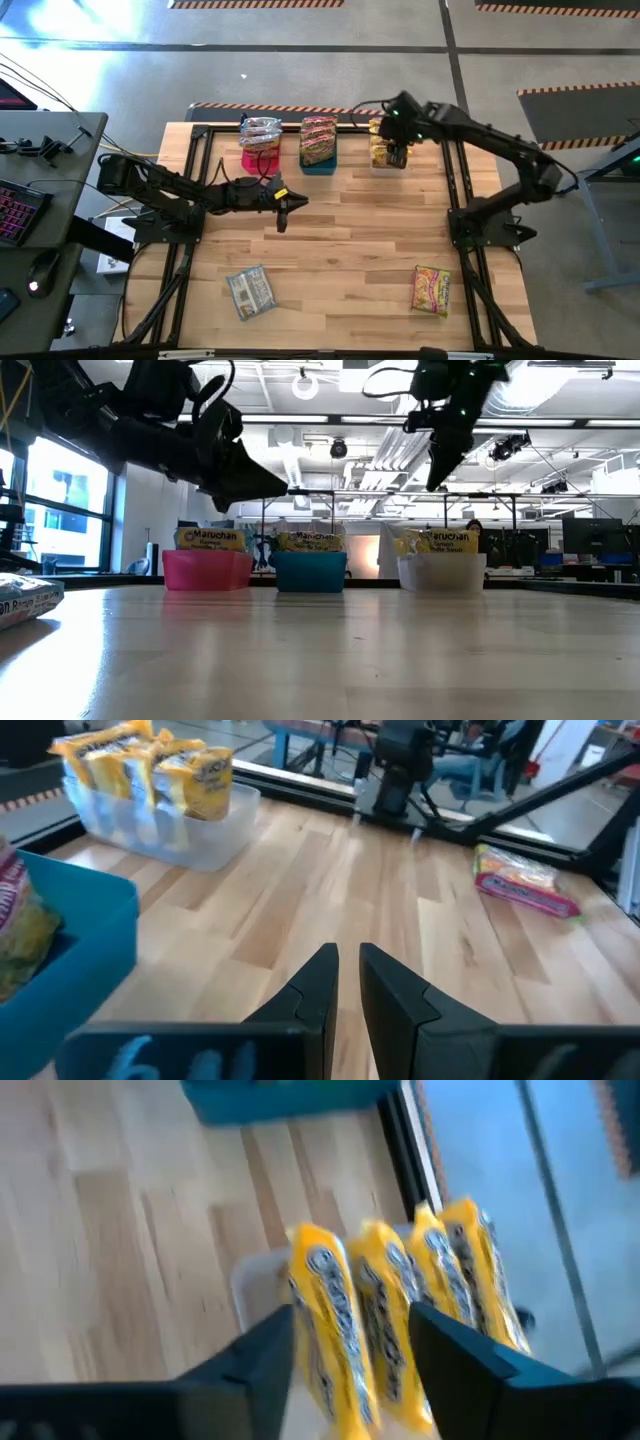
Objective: Sort Maruchan noodles
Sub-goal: Put the blue noodle pack into the red bin
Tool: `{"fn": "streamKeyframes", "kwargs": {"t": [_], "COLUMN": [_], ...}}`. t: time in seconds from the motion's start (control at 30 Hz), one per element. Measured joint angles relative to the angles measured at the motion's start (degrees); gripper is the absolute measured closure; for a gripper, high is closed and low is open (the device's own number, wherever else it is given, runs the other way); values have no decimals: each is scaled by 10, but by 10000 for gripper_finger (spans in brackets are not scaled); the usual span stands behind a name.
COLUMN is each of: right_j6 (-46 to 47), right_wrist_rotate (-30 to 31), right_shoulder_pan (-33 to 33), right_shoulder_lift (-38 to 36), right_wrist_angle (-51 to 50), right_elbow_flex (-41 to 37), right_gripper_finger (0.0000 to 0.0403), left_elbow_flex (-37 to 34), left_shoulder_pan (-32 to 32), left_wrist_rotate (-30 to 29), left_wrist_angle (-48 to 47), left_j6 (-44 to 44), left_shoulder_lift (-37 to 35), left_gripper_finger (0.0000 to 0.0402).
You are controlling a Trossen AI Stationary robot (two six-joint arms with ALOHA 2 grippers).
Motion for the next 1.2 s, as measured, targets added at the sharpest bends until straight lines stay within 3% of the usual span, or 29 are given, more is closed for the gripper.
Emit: {"fn": "streamKeyframes", "kwargs": {"t": [0.13, 0.23, 0.4, 0.5, 0.6, 0.73, 0.93, 1.2], "right_j6": [5, 28, 65, 71, 81, 82, 80, 81], "right_wrist_rotate": [-30, -42, -47, -47, -47, -47, -47, -47], "right_shoulder_pan": [16, 42, 95, 121, 139, 155, 164, 164], "right_shoulder_lift": [-71, -113, -143, -144, -143, -142, -142, -142], "right_wrist_angle": [137, 253, 411, 484, 524, 538, 539, 536], "right_elbow_flex": [-128, -223, -340, -383, -406, -417, -417, -417], "right_gripper_finger": [273, 319, 388, 397, 388, 385, 385, 385], "left_elbow_flex": [3, 21, 87, 131, 162, 195, 217, 225], "left_shoulder_pan": [-28, -64, -154, -208, -260, -336, -435, -443], "left_wrist_rotate": [22, 19, -59, -80, -54, -8, 10, -35], "left_wrist_angle": [-52, -179, -454, -588, -681, -718, -687, -736], "left_j6": [0, -23, -97, -180, -280, -366, -380, -403], "left_shoulder_lift": [-28, -60, -80, -73, -59, -32, 32, 81], "left_gripper_finger": [367, 367, 365, 355, 335, 304, 292, 339]}}
